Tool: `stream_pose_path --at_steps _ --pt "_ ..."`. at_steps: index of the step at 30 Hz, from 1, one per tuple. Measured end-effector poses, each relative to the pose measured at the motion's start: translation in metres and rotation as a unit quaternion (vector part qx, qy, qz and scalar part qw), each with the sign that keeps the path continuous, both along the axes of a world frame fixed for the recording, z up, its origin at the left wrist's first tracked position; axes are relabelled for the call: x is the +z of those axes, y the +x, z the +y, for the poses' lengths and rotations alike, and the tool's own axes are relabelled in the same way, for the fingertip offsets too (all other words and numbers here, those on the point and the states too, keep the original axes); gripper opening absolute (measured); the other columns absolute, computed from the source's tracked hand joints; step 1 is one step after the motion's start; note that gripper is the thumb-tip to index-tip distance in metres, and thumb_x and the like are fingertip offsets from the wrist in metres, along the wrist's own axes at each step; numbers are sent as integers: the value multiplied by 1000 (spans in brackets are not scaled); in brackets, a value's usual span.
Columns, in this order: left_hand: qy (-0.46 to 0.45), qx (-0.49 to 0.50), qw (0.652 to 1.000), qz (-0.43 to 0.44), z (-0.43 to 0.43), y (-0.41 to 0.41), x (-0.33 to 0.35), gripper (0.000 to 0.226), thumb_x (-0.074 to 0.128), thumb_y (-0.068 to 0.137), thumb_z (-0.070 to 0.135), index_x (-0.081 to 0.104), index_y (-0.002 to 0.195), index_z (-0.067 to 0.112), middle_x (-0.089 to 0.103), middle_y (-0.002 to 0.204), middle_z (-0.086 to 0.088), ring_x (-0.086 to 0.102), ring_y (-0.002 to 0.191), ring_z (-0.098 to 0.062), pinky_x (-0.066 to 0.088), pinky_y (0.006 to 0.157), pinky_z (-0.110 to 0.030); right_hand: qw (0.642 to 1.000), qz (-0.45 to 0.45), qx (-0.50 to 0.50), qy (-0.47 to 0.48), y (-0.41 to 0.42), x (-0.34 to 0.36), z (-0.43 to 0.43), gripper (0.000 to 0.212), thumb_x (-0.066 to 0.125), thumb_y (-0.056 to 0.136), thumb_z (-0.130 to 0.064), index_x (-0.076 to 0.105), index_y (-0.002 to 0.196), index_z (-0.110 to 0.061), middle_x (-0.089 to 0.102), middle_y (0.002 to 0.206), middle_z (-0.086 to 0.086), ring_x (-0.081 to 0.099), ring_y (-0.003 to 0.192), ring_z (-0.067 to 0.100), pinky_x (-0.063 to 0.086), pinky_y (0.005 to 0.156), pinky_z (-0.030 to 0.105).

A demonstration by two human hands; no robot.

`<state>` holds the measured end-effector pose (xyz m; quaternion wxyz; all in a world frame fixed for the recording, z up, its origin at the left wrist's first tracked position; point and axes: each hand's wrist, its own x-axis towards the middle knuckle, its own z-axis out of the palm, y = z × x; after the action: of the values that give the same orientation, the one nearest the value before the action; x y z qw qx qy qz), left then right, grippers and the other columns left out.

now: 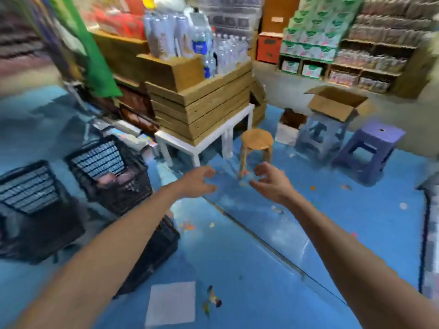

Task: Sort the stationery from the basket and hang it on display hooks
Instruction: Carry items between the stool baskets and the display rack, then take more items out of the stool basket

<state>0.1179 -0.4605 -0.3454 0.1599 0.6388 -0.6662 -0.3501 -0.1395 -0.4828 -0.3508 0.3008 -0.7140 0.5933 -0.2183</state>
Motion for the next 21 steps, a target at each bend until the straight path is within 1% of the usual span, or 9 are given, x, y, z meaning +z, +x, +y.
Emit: stream_pose_path --at_steps 4,7,8,10,13,16,18,20,21 --pt "46 79 995 -31 50 145 3 48 72 94 36 54 135 19 53 136 7 56 119 -16 49 102 -34 993 2 120 0 156 -1 -2 36 75 88 -21 62 119 -9 66 110 6 66 94 29 51 86 36" --pt "59 146 986 -46 75 245 -12 45 67 81 52 65 115 23 65 119 2 62 113 -23 51 96 -40 982 -1 190 -7 259 0 4 35 74 88 -24 62 118 -9 65 112 5 63 95 24 45 83 30" --pt "55 171 982 -53 90 258 3 45 67 80 52 67 114 22 67 119 -1 64 114 -27 52 96 -43 978 9 209 -7 287 1 6 34 73 89 -26 62 117 -10 64 110 3 60 90 19 41 78 26" --pt "54 213 974 -52 111 284 22 47 72 91 37 61 131 15 60 136 -8 59 125 -31 47 103 -42 970 12 241 -7 336 2 8 31 72 89 -30 61 112 -12 66 108 3 60 81 18 44 73 29" --pt "73 251 964 -55 120 329 23 52 66 101 26 48 147 9 51 145 -6 53 129 -26 44 97 -32 961 17 275 2 391 5 3 31 72 88 -33 58 110 -16 65 106 4 63 92 23 53 81 33" --pt "59 286 955 -51 112 365 14 51 66 101 28 47 145 11 50 147 -6 54 127 -27 46 101 -38 955 11 296 7 429 5 -14 27 75 88 -33 53 98 -19 54 88 -6 51 78 16 40 58 11" --pt "59 310 948 -41 100 381 9 48 68 99 29 48 140 12 50 145 -8 54 124 -27 46 107 -46 955 15 296 15 450 1 -33 27 74 89 -31 55 102 -16 57 93 -2 51 79 16 38 56 14" --pt "59 324 944 -16 80 396 4 49 68 100 29 46 141 13 46 144 -3 52 123 -25 45 108 -45 955 15 295 26 468 -8 -58 30 71 90 -25 58 113 -11 61 104 5 55 87 20 42 64 28" --pt "63 331 942 -3 68 403 0 50 67 100 29 45 142 14 45 142 -1 52 122 -25 45 107 -44 955 12 293 34 477 -14 -73 32 71 90 -24 58 117 -10 62 108 7 57 91 21 44 68 30"
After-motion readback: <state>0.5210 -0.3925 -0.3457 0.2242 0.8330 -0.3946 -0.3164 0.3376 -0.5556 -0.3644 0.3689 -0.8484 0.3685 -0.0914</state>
